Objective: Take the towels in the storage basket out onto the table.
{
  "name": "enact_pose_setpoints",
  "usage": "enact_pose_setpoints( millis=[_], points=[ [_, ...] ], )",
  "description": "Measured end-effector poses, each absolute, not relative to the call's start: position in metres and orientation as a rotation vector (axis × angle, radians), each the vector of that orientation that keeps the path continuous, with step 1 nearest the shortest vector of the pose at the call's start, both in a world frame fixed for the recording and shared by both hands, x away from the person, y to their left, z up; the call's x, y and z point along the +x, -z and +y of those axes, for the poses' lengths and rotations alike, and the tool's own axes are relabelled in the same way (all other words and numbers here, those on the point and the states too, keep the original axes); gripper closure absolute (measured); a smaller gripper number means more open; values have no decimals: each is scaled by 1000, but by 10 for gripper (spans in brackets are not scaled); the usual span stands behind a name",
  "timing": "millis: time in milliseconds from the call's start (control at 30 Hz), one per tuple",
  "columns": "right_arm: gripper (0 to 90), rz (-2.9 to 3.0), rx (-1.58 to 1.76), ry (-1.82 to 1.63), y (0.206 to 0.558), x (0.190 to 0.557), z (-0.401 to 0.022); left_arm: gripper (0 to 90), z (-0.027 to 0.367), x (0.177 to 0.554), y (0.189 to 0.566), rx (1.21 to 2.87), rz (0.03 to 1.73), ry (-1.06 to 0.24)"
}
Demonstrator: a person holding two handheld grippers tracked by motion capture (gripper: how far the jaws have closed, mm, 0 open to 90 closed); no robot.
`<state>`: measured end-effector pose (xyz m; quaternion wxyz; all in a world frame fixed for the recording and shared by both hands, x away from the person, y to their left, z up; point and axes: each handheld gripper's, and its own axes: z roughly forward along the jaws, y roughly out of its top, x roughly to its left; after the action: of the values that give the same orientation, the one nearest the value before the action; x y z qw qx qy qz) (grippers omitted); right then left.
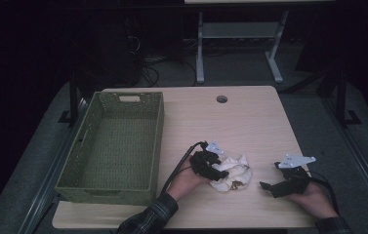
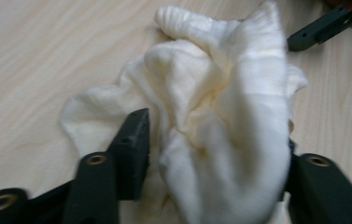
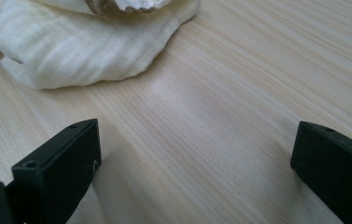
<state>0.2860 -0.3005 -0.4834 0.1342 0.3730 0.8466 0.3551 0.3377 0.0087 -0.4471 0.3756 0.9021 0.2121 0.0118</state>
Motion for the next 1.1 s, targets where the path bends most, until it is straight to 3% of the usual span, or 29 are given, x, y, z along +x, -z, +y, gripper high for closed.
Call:
enact_pose_setpoints(
  millis=[133,333,700,933,1100],
  points=[
    [13,2454,1082,-1031,483,286,-300,364,20,332,435,2276,554,-72],
    [13,2454,1082,-1032,483,286,-300,354,38,319,421,2219,584,-113],
    [14,2455,1085,-1032,483,286,-300,443,44,298,429,2226,622,-165],
    [14,2454,1085,-1033,483,286,-300,551,41,303,438,2245,632,-136],
    [14,2456,1072,-1031,483,286,-300,728,42,310,440,2211,654,-101]
  ],
)
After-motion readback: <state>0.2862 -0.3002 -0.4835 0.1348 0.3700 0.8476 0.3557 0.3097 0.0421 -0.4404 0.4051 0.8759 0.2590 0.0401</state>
